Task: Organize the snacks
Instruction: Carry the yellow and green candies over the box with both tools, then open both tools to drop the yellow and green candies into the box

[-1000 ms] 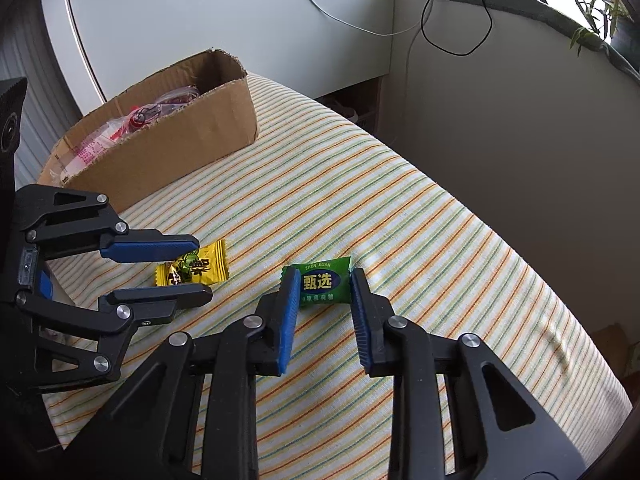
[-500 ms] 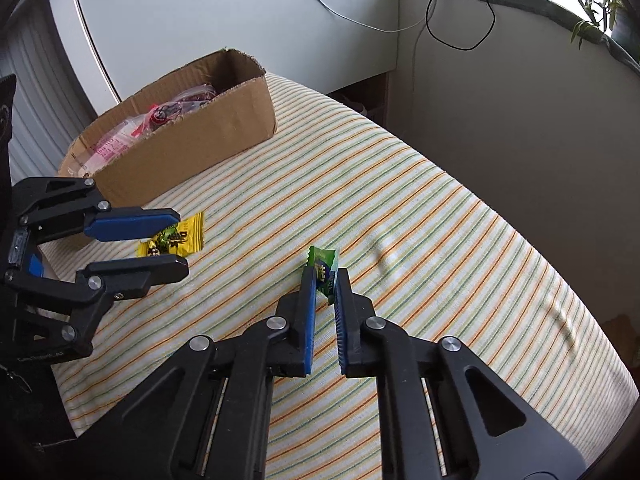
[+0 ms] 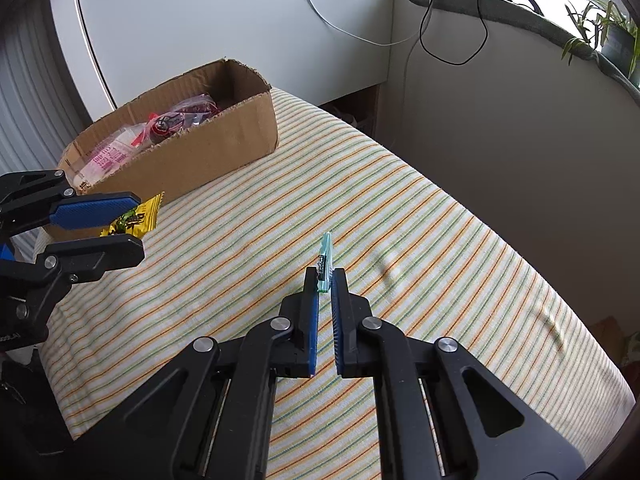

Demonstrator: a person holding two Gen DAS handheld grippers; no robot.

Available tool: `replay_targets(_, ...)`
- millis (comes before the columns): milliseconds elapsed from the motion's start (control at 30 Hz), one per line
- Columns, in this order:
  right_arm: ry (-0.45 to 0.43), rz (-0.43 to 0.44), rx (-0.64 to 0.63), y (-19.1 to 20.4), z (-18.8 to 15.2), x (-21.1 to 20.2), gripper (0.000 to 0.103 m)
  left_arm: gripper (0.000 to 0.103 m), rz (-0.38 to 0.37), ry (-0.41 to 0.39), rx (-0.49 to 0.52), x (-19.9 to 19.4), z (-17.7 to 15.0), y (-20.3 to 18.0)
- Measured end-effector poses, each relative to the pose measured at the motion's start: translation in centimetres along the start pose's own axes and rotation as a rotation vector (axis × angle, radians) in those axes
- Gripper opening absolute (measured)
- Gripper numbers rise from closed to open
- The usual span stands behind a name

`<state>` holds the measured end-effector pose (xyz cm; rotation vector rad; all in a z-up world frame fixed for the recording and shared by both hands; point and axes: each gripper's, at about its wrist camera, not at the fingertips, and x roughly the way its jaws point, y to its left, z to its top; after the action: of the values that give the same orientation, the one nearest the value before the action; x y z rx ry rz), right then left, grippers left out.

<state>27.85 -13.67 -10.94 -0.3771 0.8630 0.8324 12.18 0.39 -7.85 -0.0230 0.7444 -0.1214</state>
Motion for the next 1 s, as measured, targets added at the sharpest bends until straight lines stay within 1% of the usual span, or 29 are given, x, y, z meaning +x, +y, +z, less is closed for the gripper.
replay_targets(233, -0.057, 0.01, -0.018, 2.1, 1.8, -2.6, 0.006, 0.023, 0.016, -0.043, -0.037, -2.5, 0.0, 2.1)
replay_targets(500, -0.092, 0.037, -0.05, 5.4, 4.5, -3.2, 0.006, 0.023, 0.054, -0.082, -0.073, -4.6, -0.1, 4.7)
replay_targets(767, -0.114, 0.078, -0.089, 9.1, 7.5, -2.3, 0.006, 0.023, 0.095, -0.101, -0.114, -6.1, -0.5, 7.9)
replay_targets(1000, -0.106, 0.125, -0.123, 12.3, 9.5, -0.4, 0.006, 0.023, 0.133, -0.104, -0.151, -6.5, -1.1, 10.6)
